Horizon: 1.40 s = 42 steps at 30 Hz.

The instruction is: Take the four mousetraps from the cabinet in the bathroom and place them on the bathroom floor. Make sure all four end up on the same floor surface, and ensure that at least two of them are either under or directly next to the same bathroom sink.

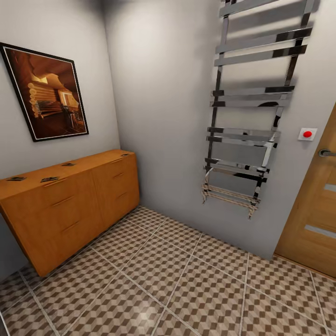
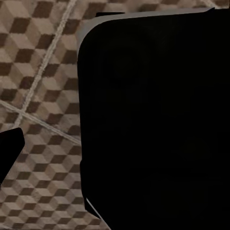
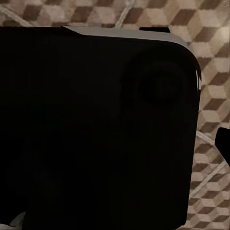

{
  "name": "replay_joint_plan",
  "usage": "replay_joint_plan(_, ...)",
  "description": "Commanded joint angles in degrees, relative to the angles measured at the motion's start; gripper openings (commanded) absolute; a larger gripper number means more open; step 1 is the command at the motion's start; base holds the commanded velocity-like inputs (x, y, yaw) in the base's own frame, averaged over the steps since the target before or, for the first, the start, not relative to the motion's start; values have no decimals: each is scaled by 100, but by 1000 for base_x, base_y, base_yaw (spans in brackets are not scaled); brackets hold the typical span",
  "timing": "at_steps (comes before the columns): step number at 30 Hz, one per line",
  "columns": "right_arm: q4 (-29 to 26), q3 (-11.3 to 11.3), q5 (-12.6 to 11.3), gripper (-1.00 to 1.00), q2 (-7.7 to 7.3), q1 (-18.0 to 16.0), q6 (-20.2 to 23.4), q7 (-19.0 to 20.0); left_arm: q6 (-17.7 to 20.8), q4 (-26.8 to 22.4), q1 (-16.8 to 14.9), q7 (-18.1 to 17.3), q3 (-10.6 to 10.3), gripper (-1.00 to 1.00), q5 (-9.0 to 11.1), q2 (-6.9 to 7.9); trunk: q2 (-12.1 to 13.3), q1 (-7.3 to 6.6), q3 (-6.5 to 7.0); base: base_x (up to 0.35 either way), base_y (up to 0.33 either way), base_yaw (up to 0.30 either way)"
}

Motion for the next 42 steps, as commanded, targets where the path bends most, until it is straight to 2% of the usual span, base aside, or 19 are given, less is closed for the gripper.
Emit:
replay_joint_plan(1, 5, -2, 1, 100, 1, -3, -53, -2, -49, -5, 1, 0, 2, 100, -3, 5, -2, 0, -4, 0, 0, 0)
replay_joint_plan(8, -20, -7, 1, 100, -8, -3, -277, -26, -274, -100, 1, 12, 33, 100, 4, 102, -2, 0, -4, 0, 0, 0)
replay_joint_plan(16, -255, -8, 5, 100, -63, -4, -534, -42, -530, -358, 1, 20, 45, 100, 9, 132, -2, 0, -4, 0, 0, 0)
replay_joint_plan(24, -514, -8, 14, 100, -105, -4, -791, -64, -504, -616, -1, 26, 50, 100, 6, 132, -2, 0, -4, 0, 0, 0)
replay_joint_plan(34, -837, -8, 33, 100, -119, -4, -1021, -373, -481, -938, -7, 123, 51, 100, 23, 129, -2, 0, -4, 0, 0, 0)
replay_joint_plan(35, -2744, -8, 34, 100, -120, -4, -1019, -912, -467, -3543, -7, 167, 51, 100, 24, 129, -2, 0, -4, 0, 0, 0)
replay_joint_plan(40, -3376, -8, 36, 100, -123, -4, -954, -1058, -252, -4077, -8, 380, 51, 100, 27, 123, -2, 0, -4, 0, 0, 0)
replay_joint_plan(42, -3758, -8, 36, 100, -128, -4, -826, -1091, 22, -4413, -8, 452, 51, 100, 31, 125, -2, 0, -4, 0, 0, 0)
